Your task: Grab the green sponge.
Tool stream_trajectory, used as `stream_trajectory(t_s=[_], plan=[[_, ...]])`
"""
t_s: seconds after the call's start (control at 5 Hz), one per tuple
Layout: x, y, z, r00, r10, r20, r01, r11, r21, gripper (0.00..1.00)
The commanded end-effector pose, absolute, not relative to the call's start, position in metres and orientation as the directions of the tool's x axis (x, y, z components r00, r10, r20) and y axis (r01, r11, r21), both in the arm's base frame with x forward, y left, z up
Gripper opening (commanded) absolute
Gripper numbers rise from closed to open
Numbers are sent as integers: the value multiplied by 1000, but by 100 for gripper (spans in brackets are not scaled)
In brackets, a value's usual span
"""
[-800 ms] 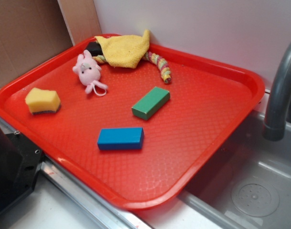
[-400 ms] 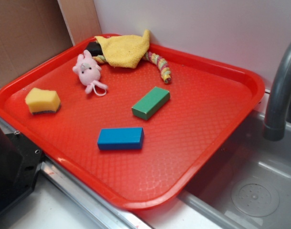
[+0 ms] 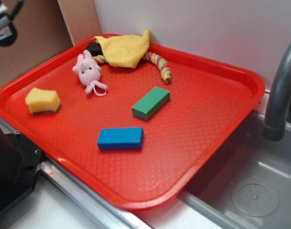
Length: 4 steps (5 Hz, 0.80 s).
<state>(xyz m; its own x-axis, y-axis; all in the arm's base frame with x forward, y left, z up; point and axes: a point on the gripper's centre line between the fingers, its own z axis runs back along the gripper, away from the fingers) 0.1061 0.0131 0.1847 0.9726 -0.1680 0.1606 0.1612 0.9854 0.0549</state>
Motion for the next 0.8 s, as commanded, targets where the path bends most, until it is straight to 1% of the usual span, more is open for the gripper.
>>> stream_trajectory(t_s=[0.0,0.2,0.4,0.6], plan=[[156,36,120,924,-382,39,383,922,-55,100],[205,33,104,917,-398,-17,398,917,-14,100],[236,35,88,893,-450,9,449,893,37,100],[218,39,97,865,-488,115,481,873,81,100]])
